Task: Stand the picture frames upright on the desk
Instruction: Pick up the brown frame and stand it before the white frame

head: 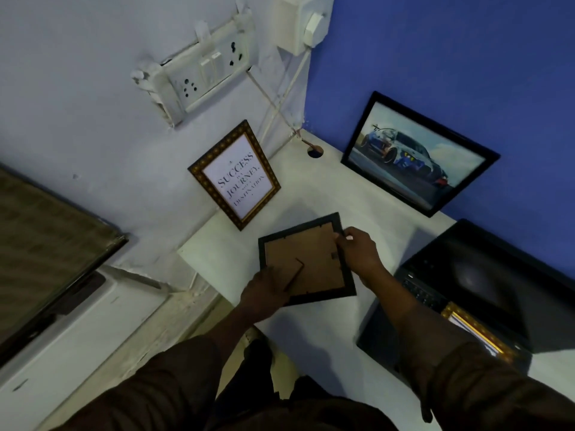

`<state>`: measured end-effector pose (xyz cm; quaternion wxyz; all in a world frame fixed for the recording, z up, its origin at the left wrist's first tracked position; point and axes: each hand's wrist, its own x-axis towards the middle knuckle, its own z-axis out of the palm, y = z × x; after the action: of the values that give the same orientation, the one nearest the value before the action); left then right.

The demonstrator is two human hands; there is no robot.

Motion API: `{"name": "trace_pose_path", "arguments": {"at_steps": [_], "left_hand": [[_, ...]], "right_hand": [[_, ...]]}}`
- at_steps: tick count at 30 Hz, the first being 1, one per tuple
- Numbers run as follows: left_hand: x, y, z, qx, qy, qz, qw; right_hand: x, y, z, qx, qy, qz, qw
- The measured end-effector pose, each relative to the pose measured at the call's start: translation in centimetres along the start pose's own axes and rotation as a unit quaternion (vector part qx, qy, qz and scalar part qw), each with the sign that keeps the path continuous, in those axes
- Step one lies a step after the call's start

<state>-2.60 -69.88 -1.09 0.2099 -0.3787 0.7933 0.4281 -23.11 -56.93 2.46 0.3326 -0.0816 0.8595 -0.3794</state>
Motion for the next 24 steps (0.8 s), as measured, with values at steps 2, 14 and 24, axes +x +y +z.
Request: {"name": "trace_pose_path", "arguments": {"at_steps": [2, 14, 24], "left_hand": [[-1.3, 0.3, 1.3, 0.149, 0.021, 0.064, 0.987], [-9.7, 6.1, 4.1, 0.052, 0.391, 0.274, 0.877], [-13.9, 5.9, 3.5, -0.213, 0.202, 0.256, 0.921]], "right_hand": [[-1.1, -0.9, -0.6, 0.000, 0.013, -0.039, 0.999], [-9.1, -4.4, -8.7, 0.273, 0.040, -0.058, 0.959], [-14.4, 1.8, -9.8, 0.218, 0.144, -0.028, 0.965]]}}
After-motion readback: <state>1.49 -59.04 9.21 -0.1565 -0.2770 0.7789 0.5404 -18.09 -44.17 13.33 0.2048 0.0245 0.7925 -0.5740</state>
